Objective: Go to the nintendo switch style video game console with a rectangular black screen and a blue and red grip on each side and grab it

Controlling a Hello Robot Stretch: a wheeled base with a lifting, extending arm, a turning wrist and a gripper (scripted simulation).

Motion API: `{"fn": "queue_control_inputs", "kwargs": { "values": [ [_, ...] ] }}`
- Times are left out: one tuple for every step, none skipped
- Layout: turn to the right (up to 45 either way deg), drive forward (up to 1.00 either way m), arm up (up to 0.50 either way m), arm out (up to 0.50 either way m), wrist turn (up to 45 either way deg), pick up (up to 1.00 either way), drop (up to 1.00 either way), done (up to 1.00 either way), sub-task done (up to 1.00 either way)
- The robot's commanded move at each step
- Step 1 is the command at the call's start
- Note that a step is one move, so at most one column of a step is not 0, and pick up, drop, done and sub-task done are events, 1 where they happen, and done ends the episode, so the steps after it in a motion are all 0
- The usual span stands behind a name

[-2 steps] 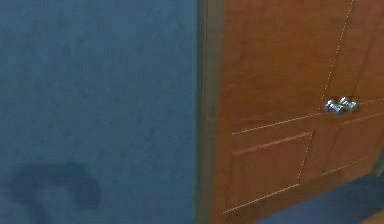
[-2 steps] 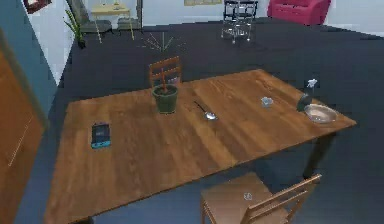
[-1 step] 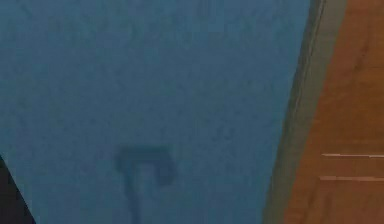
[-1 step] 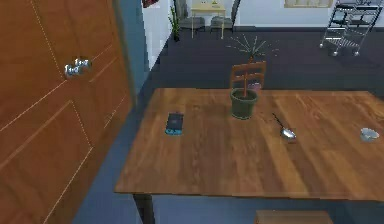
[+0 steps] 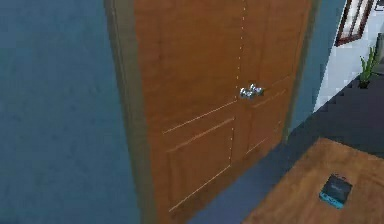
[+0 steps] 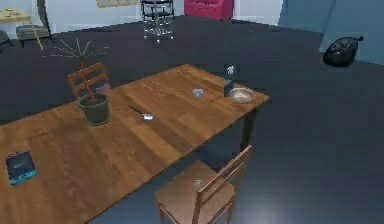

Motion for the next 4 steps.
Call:
{"fn": "queue_control_inputs", "kwargs": {
  "values": [
    [36.0,0.0,0.0,0.0,0.0,0.0,0.0,0.0,0.0],
    [0.0,0.3,0.0,0.0,0.0,0.0,0.0,0.0,0.0],
    [-45.0,0.0,0.0,0.0,0.0,0.0,0.0,0.0,0.0],
    [-33.0,0.0,0.0,0.0,0.0,0.0,0.0,0.0,0.0]
  ]
}}
